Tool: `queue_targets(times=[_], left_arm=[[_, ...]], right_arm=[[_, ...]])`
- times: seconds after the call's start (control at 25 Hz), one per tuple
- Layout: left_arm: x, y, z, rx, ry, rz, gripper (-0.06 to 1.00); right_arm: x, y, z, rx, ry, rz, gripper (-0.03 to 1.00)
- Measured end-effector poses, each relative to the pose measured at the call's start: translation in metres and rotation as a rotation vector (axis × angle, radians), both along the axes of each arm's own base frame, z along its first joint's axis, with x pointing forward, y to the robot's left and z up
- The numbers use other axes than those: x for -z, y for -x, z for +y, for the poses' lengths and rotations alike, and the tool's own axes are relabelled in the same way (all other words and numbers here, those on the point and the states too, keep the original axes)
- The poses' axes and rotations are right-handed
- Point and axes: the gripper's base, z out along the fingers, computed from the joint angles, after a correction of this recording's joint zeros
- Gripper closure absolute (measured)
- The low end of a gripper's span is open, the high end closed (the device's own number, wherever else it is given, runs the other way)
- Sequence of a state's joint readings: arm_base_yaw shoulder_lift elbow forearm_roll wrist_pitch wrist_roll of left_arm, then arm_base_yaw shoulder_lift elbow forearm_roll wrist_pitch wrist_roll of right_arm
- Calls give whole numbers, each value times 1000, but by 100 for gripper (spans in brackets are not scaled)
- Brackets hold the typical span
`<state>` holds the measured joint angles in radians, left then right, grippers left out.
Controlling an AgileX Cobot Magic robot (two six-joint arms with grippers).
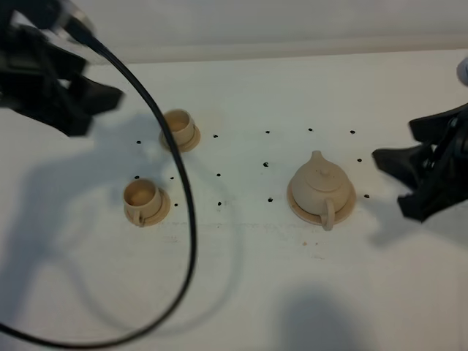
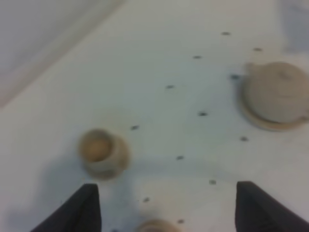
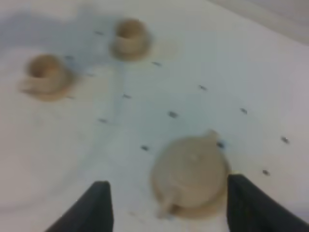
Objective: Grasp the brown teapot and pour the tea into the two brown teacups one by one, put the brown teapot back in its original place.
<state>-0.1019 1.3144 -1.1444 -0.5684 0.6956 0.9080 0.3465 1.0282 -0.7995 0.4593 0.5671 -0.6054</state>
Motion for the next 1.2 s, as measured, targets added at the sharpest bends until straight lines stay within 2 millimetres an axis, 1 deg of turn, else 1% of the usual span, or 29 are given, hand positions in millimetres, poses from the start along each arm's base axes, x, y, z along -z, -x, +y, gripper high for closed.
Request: queue_targets(times=[0.12, 0.2, 0.28, 0.36, 0.52, 0.68, 0.76, 0.96, 1.08, 1.2], left_arm=[[2, -5, 34, -144, -11, 25, 38], [0, -4, 58, -258, -8, 35, 39], [-5, 1, 75, -334, -17, 21, 39], [-15, 12, 85, -387, -22, -14, 39], [-35, 37, 91, -478, -34, -55, 39], [-48, 66, 93, -595, -39, -49, 40], [-56, 85, 91, -637, -32, -52, 42], [-79, 135, 84, -728, 21, -153, 46], [-80, 156, 82, -764, 23, -157, 48], [-63, 164, 81, -776, 13, -88, 48]], right_arm=[[2, -9, -11, 68, 12, 15, 48], [2, -13, -20, 114, 11, 15, 48], [2, -15, -26, 145, 10, 16, 48], [1, -17, -31, 167, 10, 17, 48], [3, -21, -37, 198, 13, 27, 48], [3, -23, -38, 203, 13, 29, 48], [3, -23, -38, 204, 12, 29, 48], [3, -23, -38, 212, 3, 33, 48], [-1, -24, -37, 217, -8, 31, 48], [-4, -24, -37, 218, -13, 25, 48]])
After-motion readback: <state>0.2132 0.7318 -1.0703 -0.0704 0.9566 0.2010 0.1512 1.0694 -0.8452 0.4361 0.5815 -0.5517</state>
